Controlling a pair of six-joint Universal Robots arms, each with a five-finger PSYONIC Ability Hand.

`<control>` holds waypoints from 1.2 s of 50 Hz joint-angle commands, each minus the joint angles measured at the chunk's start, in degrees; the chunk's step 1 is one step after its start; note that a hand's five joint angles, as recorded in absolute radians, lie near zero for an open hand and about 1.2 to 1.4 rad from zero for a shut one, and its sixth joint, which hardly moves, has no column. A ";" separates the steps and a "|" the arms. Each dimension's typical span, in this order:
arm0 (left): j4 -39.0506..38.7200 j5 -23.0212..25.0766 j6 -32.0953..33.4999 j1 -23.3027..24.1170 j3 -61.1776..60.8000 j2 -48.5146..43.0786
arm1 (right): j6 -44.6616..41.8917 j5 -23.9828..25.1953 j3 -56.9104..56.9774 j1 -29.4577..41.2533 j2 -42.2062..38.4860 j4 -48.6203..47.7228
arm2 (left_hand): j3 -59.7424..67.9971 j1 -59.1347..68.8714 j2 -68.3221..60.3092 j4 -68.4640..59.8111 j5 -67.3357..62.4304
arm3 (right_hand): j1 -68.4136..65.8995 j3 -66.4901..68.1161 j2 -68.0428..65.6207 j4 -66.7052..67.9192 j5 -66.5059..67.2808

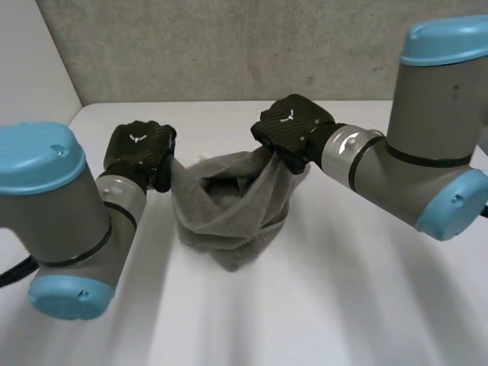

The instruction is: Fold the towel.

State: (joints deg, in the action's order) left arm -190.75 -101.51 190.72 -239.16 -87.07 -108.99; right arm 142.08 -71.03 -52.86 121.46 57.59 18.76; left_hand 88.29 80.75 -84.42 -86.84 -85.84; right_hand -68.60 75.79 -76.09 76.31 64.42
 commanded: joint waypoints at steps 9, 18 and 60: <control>-13.16 -2.55 -0.70 -4.65 34.60 -1.14 | 19.02 -20.55 22.45 -0.69 -1.34 -39.59 | -8.29 -0.75 4.42 6.84 15.84 | -11.40 4.21 -3.91 3.69 5.58; -12.02 -2.99 -3.60 -4.65 23.39 2.03 | 20.96 -9.06 5.77 -1.40 5.52 -37.41 | -8.29 -0.75 4.42 6.84 15.84 | -11.40 4.21 -3.91 3.69 5.58; -27.48 3.95 11.69 -8.60 -27.71 3.35 | 4.88 -4.73 -21.87 -2.54 10.62 -13.66 | -8.29 -0.75 4.42 6.84 15.84 | 58.60 -65.79 66.09 -66.31 -64.42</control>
State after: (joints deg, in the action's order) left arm -217.97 -97.61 202.72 -247.60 -114.15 -105.50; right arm 148.14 -76.26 -80.03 118.89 68.55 5.12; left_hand 88.55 80.76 -84.42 -87.15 -85.84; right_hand -13.24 13.57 -14.01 14.31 3.41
